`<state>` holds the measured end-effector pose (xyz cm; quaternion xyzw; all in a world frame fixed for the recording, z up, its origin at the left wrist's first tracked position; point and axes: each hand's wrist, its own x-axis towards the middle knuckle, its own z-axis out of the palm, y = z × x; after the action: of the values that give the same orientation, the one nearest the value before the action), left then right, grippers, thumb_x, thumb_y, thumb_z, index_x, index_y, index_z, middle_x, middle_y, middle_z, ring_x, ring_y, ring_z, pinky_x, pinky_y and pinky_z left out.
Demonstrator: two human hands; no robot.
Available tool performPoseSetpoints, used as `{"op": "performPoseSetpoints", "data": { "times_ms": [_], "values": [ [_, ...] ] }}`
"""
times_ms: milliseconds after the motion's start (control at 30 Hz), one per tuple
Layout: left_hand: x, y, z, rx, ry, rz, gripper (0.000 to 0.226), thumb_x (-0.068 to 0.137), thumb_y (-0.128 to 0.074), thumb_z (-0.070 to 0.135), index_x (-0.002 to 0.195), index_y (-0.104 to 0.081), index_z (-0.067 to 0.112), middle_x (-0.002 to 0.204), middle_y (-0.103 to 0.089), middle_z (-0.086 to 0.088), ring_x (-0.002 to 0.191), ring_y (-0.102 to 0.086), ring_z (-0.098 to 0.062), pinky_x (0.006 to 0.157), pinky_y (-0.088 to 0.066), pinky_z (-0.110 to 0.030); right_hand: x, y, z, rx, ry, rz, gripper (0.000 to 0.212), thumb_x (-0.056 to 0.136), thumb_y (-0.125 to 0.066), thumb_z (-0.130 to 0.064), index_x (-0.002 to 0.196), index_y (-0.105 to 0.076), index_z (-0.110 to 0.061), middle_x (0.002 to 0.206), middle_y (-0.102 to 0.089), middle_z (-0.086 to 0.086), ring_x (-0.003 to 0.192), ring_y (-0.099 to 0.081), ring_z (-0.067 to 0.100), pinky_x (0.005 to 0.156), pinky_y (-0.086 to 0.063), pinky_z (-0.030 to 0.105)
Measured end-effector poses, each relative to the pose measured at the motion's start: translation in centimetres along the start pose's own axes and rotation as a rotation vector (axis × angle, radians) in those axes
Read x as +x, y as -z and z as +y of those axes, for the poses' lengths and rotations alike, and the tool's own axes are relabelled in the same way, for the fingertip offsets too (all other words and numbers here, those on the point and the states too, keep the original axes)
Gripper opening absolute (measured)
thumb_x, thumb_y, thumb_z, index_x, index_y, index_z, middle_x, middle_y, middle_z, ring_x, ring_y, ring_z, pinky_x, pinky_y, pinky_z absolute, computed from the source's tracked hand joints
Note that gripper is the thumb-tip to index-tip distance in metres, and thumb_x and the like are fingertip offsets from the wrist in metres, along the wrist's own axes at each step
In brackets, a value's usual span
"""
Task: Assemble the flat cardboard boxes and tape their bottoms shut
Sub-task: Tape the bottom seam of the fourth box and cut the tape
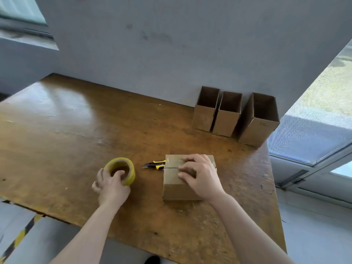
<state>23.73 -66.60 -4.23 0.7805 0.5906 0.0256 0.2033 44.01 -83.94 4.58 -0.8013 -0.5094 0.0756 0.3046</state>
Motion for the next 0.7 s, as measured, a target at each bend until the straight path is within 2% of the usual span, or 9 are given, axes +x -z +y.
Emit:
{"op": "performPoseSetpoints", "data": {
  "times_ms": [67,133,267,333,400,467,533,600,700],
  "values": [
    [0.1,-0.2,-0.5,0.119,-0.022,-0.030,0.029,0.090,-0.061,0.022,0.116,-0.062,0.034,0.157,-0.019,-0.008,0.148,0.002,-0.028,0.117,-0.006,-0.053,0.1,-0.1,0.2,0.012,0.000,0.006,0.015,0.084,-0.074,-0.031,0.097,-0.077,-0.023,0.114,-0.062,-0.012,0.108,-0.045,0.007,0.084,-0.031,0.020],
    [0.2,-0.2,-0.6,0.195,-0.057,0.005,0.027,0.091,-0.060,0.020,0.113,-0.065,0.036,0.157,-0.022,-0.005,0.148,-0.001,-0.027,0.118,-0.006,-0.052,0.1,-0.1,0.2,0.027,0.001,0.007,0.015,0.083,-0.075,-0.030,0.096,-0.077,-0.023,0.113,-0.062,-0.013,0.108,-0.046,0.007,0.086,-0.033,0.021],
    [0.3,0.9,0.1,0.104,-0.098,0.122,0.022,0.092,-0.061,0.023,0.112,-0.068,0.030,0.141,-0.049,0.001,0.140,-0.025,-0.024,0.116,-0.010,-0.051,0.0,-0.3,0.3,0.044,-0.003,0.017,0.015,0.083,-0.075,-0.029,0.096,-0.078,-0.022,0.113,-0.062,-0.013,0.109,-0.046,0.006,0.087,-0.037,0.025],
    [0.2,2.3,1.4,-0.087,-0.068,0.110,0.026,0.095,-0.060,0.029,0.120,-0.066,0.024,0.131,-0.060,-0.001,0.133,-0.039,-0.024,0.115,-0.013,-0.048,0.0,-0.4,0.4,0.047,-0.018,0.017,0.014,0.083,-0.075,-0.030,0.096,-0.077,-0.024,0.114,-0.062,-0.014,0.110,-0.046,0.006,0.089,-0.039,0.030],
    [-0.2,4.0,3.1,-0.360,-0.074,0.052,0.028,0.095,-0.061,0.029,0.122,-0.065,0.021,0.125,-0.064,-0.001,0.123,-0.051,-0.025,0.111,-0.027,-0.044,-0.1,-0.4,0.4,0.053,-0.040,0.014,0.013,0.083,-0.075,-0.030,0.096,-0.076,-0.026,0.115,-0.061,-0.015,0.111,-0.046,0.006,0.089,-0.040,0.036],
    [-1.3,5.9,5.2,-0.629,-0.152,0.029,0.021,0.093,-0.064,0.022,0.113,-0.068,0.020,0.110,-0.068,0.000,0.107,-0.060,-0.023,0.090,-0.045,-0.037,-0.1,-0.4,0.3,0.055,-0.052,0.007,0.013,0.083,-0.075,-0.031,0.096,-0.076,-0.027,0.116,-0.060,-0.016,0.112,-0.045,0.006,0.088,-0.038,0.037],
    [-3.0,7.7,7.4,-0.869,-0.275,-0.024,0.012,0.093,-0.063,0.013,0.101,-0.069,0.021,0.092,-0.070,0.006,0.088,-0.062,-0.011,0.073,-0.046,-0.025,0.0,-0.4,0.2,0.053,-0.056,0.014,0.014,0.083,-0.075,-0.031,0.096,-0.077,-0.026,0.117,-0.061,-0.016,0.113,-0.044,0.005,0.087,-0.036,0.035],
    [-4.7,9.2,9.3,-1.068,-0.369,-0.128,0.015,0.092,-0.063,0.008,0.094,-0.069,0.022,0.079,-0.071,0.012,0.075,-0.062,-0.002,0.068,-0.048,-0.017,0.0,-0.4,0.1,0.059,-0.072,0.023,0.015,0.082,-0.076,-0.030,0.096,-0.077,-0.025,0.117,-0.061,-0.016,0.113,-0.044,0.005,0.085,-0.034,0.032],
    [-6.5,10.2,11.2,-1.297,-0.386,-0.299,0.013,0.083,-0.064,0.022,0.094,-0.070,0.017,0.078,-0.072,0.008,0.074,-0.062,-0.007,0.067,-0.050,-0.024,0.0,-0.3,0.0,0.069,-0.103,0.009,0.016,0.082,-0.076,-0.030,0.098,-0.076,-0.027,0.117,-0.059,-0.020,0.114,-0.043,0.002,0.086,-0.035,0.035]
  ]
}}
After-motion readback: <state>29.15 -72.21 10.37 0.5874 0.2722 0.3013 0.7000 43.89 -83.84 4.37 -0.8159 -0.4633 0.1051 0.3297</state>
